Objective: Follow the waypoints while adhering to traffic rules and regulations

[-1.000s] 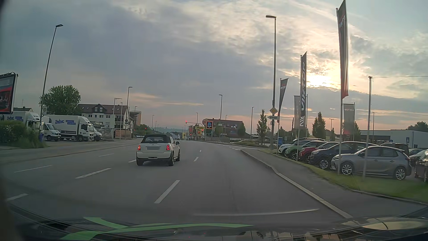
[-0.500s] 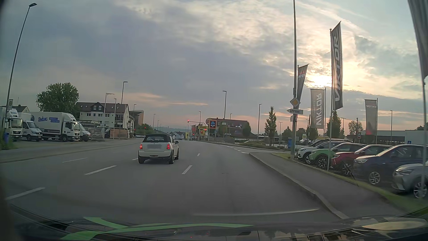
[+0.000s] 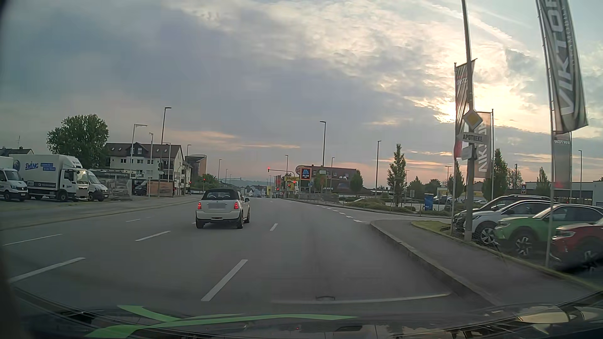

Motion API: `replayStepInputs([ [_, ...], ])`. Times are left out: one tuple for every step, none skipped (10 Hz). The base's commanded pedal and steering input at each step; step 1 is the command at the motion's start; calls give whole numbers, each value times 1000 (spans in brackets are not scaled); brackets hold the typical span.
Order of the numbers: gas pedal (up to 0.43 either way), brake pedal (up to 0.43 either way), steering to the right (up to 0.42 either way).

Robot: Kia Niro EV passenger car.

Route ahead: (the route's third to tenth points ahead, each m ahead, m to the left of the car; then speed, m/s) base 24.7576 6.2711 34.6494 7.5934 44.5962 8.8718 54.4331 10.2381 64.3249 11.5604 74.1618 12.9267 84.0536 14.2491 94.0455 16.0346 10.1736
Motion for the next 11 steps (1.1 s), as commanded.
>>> replayStepInputs([
  [39,0,-19],
  [39,0,-18],
  [28,0,-18],
  [20,0,-18],
  [20,0,-17],
  [20,0,-17],
  [0,0,-15],
  [0,0,-14],
  [0,0,-13],
  [0,0,-13],
  [0,0,-13],
])
